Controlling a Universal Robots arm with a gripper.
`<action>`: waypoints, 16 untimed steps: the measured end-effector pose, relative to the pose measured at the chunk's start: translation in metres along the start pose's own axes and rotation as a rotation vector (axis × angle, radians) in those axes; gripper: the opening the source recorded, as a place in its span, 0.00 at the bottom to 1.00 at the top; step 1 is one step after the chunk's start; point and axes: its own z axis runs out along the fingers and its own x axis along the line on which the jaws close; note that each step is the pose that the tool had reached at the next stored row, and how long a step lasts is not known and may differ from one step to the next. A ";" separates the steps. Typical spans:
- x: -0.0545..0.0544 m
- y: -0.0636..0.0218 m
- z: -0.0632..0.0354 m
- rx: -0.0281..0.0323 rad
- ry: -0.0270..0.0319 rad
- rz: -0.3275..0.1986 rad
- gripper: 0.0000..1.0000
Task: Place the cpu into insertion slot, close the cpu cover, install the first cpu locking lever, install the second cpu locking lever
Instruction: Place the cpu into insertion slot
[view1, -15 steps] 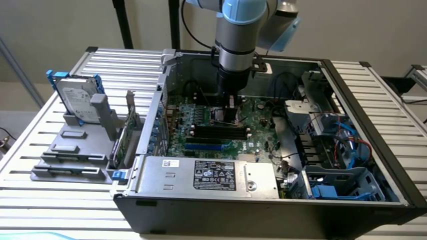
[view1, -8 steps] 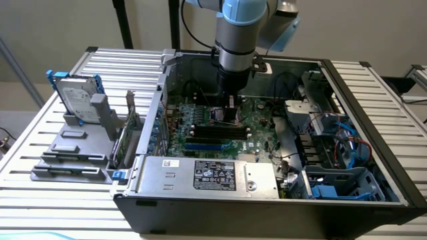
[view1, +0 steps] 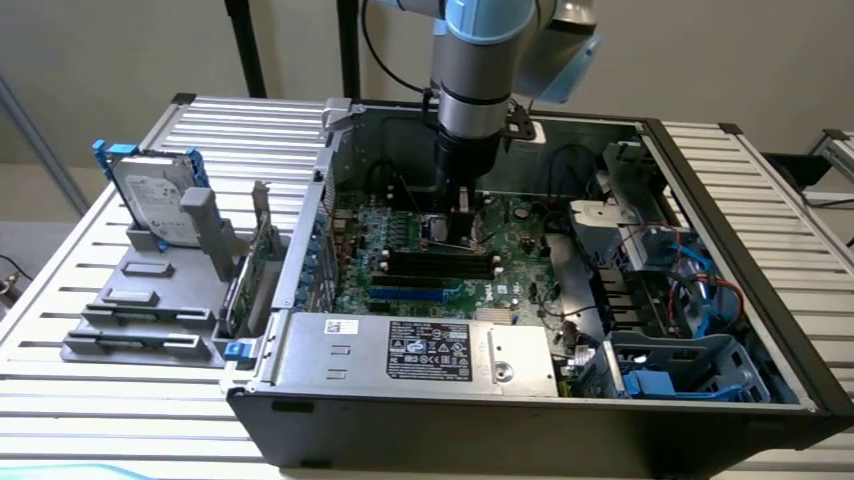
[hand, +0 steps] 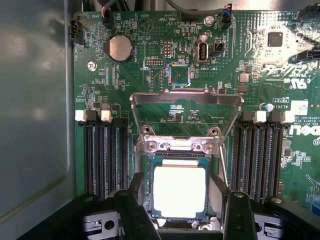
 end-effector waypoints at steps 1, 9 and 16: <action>0.000 -0.0005 -0.0013 0.0000 0.0000 0.000 0.63; 0.000 -0.0182 -0.0104 -0.0001 0.0008 0.000 0.30; -0.002 -0.0450 -0.0150 0.0001 0.0018 0.000 0.11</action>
